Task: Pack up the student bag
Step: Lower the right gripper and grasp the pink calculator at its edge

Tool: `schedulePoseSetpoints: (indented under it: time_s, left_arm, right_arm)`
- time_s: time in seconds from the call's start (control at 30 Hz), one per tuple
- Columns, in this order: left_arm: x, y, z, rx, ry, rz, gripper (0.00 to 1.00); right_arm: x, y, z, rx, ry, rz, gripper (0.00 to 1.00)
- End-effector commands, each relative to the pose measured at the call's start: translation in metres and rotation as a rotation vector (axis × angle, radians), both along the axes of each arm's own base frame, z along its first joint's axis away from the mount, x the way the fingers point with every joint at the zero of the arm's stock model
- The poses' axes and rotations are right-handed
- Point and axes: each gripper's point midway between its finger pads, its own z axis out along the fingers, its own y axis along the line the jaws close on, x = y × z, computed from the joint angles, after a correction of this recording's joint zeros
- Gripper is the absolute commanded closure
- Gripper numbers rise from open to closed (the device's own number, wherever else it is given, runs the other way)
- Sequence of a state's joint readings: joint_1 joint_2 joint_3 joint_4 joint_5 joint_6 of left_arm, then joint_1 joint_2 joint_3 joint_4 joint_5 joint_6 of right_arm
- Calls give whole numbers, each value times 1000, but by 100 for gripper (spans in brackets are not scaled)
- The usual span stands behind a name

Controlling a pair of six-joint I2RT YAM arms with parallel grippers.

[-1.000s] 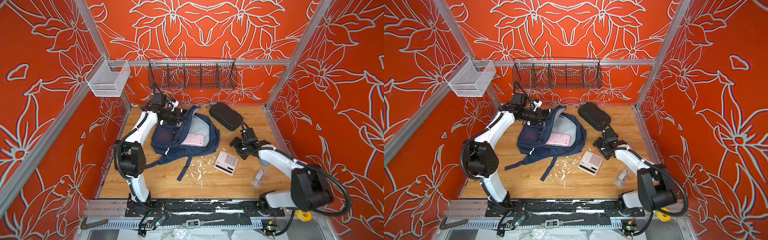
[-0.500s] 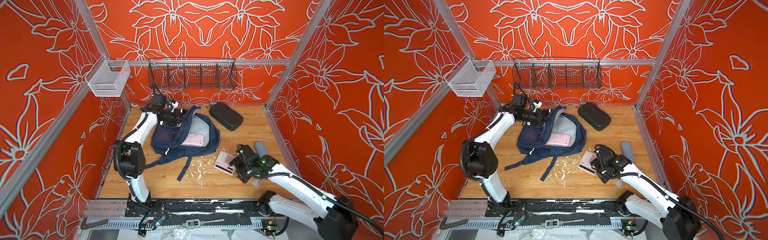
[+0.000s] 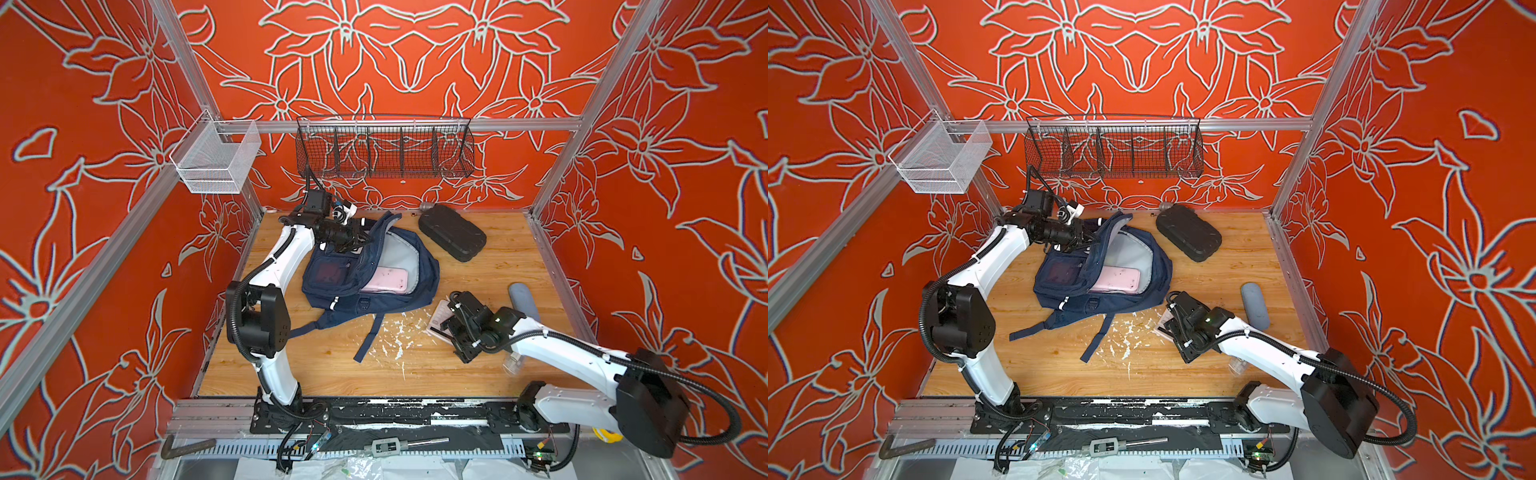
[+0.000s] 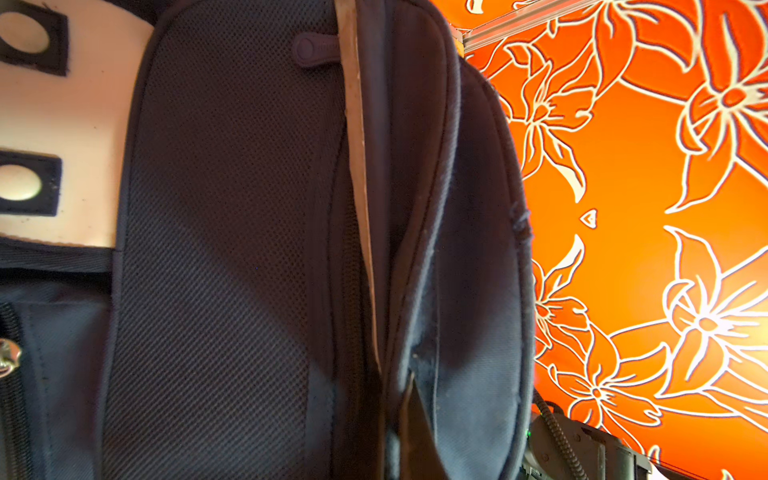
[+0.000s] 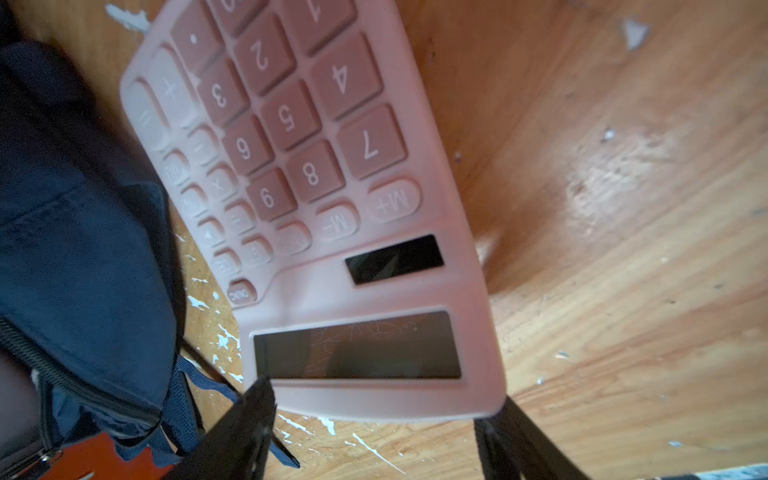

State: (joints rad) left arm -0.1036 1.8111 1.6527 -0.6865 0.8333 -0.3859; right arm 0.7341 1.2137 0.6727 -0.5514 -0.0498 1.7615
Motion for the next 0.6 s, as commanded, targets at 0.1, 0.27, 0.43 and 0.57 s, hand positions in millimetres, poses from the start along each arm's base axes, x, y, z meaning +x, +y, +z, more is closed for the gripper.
schedulePoseSetpoints:
  time_s: [0.1,0.27,0.43,0.57]
  left_arm:
    - [-3,4,21,-18,-53,-7,100]
    - [-2,4,19,-16,-45,-7,100]
    - [-2,4,16,-16,-34,-4,100]
    - [-1,4,17,-17,-35,2,100]
  right_arm:
    - [17,-15,-1,-49,-80,-155,35]
    - [14,-37,-4,-149,-101,-154,48]
    - [22,-51,-11,-155,-178,-192,69]
    - [27,-56,-14,-161,-206,-210,72]
